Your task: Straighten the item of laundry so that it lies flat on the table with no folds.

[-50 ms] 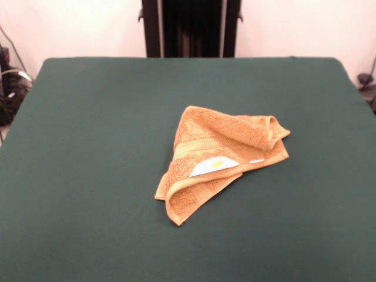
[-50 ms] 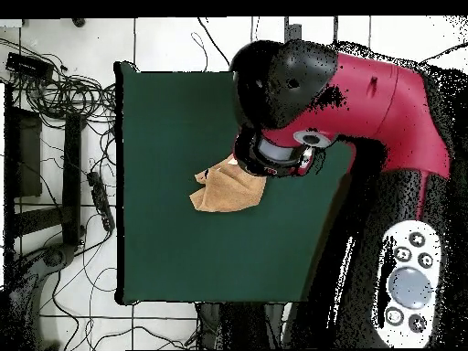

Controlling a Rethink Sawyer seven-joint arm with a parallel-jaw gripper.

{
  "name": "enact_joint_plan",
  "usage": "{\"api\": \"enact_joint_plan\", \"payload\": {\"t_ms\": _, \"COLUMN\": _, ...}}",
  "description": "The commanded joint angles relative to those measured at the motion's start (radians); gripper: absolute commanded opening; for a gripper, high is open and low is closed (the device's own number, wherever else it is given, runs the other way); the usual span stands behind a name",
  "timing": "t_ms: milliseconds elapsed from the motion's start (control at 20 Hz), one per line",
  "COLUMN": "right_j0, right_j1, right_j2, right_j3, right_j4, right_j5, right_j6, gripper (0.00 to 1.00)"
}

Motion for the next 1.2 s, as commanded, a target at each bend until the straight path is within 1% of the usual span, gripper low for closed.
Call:
{"api": "enact_joint_plan", "payload": {"t_ms": 50, "right_j0": 0.046, "right_j1": 0.086, "right_j2": 0.097, "right_j3": 0.143, "right_j4": -0.058, "right_j5": -0.1, "right_j6": -0.028, "gripper": 0.0}}
{"api": "enact_joint_plan", "payload": {"t_ms": 100, "right_j0": 0.049, "right_j1": 0.087, "right_j2": 0.095, "right_j3": 0.139, "right_j4": -0.067, "right_j5": -0.104, "right_j6": -0.031, "gripper": 1.0}}
{"api": "enact_joint_plan", "payload": {"t_ms": 250, "right_j0": 0.06, "right_j1": 0.105, "right_j2": 0.094, "right_j3": 0.119, "right_j4": -0.098, "right_j5": -0.111, "right_j6": -0.046, "gripper": 1.0}}
{"api": "enact_joint_plan", "payload": {"t_ms": 500, "right_j0": 0.06, "right_j1": 0.12, "right_j2": 0.105, "right_j3": 0.114, "right_j4": -0.11, "right_j5": -0.13, "right_j6": -0.034, "gripper": 1.0}}
{"api": "enact_joint_plan", "payload": {"t_ms": 750, "right_j0": 0.05, "right_j1": 0.107, "right_j2": 0.13, "right_j3": 0.136, "right_j4": -0.126, "right_j5": -0.18, "right_j6": -0.097, "gripper": 1.0}}
{"api": "enact_joint_plan", "payload": {"t_ms": 1050, "right_j0": 0.058, "right_j1": 0.122, "right_j2": 0.131, "right_j3": 0.157, "right_j4": -0.141, "right_j5": -0.239, "right_j6": -0.109, "gripper": 1.0}}
{"api": "enact_joint_plan", "payload": {"t_ms": 1200, "right_j0": 0.057, "right_j1": 0.125, "right_j2": 0.135, "right_j3": 0.157, "right_j4": -0.142, "right_j5": -0.24, "right_j6": -0.118, "gripper": 1.0}}
